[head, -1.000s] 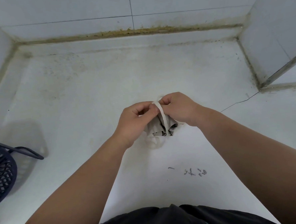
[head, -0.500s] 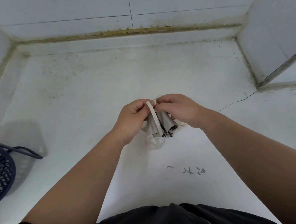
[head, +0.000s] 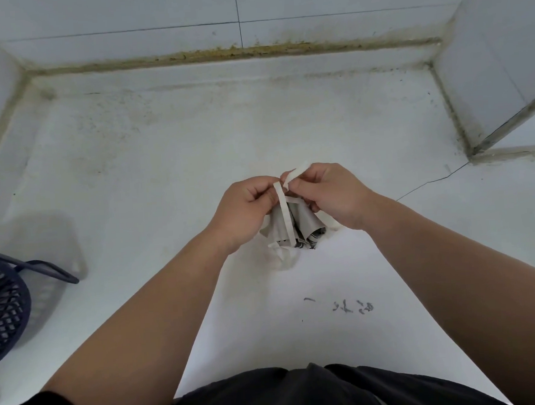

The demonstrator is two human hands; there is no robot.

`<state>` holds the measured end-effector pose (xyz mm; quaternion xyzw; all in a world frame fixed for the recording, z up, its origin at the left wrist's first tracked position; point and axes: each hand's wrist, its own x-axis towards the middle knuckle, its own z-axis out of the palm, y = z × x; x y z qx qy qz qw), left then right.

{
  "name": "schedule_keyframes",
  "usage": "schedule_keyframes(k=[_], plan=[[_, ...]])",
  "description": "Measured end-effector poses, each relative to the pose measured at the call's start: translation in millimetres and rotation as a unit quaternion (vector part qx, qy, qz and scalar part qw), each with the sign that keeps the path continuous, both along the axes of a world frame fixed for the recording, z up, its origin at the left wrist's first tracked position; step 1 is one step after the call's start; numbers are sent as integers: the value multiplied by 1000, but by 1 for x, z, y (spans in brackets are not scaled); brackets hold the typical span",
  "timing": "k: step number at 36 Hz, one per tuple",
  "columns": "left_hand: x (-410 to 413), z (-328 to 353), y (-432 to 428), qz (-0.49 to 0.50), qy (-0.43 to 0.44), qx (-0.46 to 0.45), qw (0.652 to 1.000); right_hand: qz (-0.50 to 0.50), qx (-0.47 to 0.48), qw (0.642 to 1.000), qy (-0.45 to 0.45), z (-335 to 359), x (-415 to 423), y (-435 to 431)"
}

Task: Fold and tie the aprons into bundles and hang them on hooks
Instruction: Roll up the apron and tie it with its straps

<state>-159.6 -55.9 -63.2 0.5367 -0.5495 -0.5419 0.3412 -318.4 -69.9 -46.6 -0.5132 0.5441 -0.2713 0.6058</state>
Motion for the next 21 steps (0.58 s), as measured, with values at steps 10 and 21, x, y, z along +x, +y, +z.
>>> schedule_keyframes(k=[10, 21], plan=[[4, 4, -4, -58, -6, 24, 998, 87, 63, 994, 26, 0, -11, -9], [6, -5, 3, -2, 60, 49, 997, 139, -29, 970, 198, 3, 0, -8]])
